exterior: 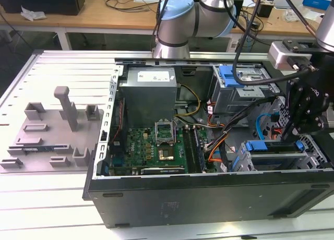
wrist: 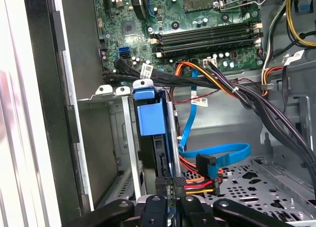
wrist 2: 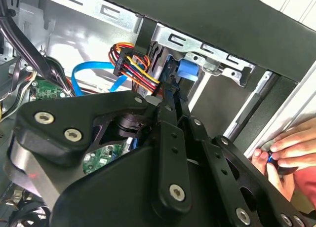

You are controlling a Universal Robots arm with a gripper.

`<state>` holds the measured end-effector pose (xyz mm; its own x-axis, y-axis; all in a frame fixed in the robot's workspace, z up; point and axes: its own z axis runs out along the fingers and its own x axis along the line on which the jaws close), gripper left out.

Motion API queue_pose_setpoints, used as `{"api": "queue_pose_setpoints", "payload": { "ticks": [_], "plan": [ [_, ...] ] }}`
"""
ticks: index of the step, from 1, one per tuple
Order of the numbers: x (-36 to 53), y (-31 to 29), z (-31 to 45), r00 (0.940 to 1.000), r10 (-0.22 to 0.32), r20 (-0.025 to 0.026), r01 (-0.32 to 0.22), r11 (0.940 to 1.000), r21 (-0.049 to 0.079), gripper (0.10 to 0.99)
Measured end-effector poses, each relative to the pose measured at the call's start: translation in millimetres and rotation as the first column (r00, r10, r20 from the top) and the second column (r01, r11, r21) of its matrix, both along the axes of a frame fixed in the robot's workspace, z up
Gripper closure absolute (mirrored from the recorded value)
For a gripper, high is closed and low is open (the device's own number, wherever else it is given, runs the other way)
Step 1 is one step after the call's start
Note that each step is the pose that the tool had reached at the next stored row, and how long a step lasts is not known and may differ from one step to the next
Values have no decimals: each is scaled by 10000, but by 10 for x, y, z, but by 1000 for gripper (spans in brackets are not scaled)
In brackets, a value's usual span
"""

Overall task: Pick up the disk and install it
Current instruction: 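Insert the first disk wire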

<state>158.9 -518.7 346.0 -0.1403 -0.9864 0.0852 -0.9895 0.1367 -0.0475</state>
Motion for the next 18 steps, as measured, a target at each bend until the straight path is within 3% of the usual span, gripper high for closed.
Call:
{"api": "queue_pose_setpoints", "payload": {
  "ticks": [18],
  "plan": [
    [0,-6,-84,10000,-3,0,3,10000,-19,922]
  ]
}}
